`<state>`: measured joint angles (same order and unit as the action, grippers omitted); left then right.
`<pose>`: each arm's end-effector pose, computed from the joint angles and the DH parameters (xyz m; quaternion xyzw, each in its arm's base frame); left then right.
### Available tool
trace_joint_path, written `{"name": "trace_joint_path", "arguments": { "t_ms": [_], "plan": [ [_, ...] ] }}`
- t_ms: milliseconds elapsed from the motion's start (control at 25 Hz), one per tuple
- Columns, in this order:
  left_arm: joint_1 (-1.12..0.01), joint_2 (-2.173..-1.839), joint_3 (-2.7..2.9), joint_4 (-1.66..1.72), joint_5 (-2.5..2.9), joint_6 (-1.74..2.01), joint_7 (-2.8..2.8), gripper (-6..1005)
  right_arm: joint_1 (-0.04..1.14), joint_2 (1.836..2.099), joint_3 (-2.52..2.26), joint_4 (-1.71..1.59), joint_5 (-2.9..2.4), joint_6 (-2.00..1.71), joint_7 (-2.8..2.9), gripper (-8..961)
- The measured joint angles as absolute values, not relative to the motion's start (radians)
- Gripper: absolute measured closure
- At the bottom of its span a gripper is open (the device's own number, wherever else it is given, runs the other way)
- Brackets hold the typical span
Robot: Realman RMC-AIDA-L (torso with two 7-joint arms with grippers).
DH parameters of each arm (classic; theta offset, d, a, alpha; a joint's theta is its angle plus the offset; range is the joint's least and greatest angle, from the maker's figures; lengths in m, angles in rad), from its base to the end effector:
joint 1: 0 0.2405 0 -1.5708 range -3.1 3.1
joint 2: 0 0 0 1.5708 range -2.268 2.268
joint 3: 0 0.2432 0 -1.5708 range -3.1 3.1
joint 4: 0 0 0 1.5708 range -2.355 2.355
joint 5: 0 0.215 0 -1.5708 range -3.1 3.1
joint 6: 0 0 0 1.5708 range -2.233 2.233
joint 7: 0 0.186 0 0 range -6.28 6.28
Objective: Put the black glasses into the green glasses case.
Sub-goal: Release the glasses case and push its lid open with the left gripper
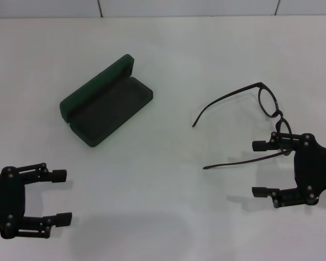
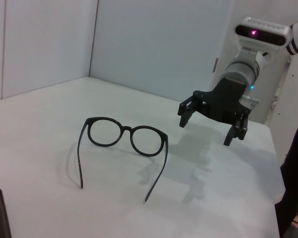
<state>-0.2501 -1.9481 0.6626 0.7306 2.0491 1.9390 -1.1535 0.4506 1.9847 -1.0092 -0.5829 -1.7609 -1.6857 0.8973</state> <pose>-0.3076 0.2289 0.0313 -0.9590 -0.1609 -0.2208 0.0758 0.2382 0.2954 -0.0329 -0.9657 -0.0247 0.2467 0.0778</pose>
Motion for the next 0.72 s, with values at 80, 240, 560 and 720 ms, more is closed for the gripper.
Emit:
{"name": "trace_joint_path", "arguments": {
  "t_ms": [80, 240, 560, 720],
  "plan": [
    [-0.250, -1.948, 0.663, 0.730, 2.049, 1.939, -1.154, 138, 0.451, 1.985, -1.009, -0.583, -1.761, -1.686, 0.897, 138],
    [-0.250, -1.950, 0.647, 0.730, 2.045, 1.938, -1.154, 139, 0.451, 1.985, -1.009, -0.583, -1.761, -1.686, 0.897, 138],
    [-0.254, -1.953, 0.633, 0.730, 2.046, 1.935, -1.190, 139, 0.448, 1.985, -1.009, -0.583, -1.761, -1.689, 0.897, 137],
    [-0.280, -1.949, 0.629, 0.730, 2.043, 1.931, -1.306, 139, 0.447, 1.985, -1.009, -0.583, -1.761, -1.690, 0.897, 138]
  ]
}}
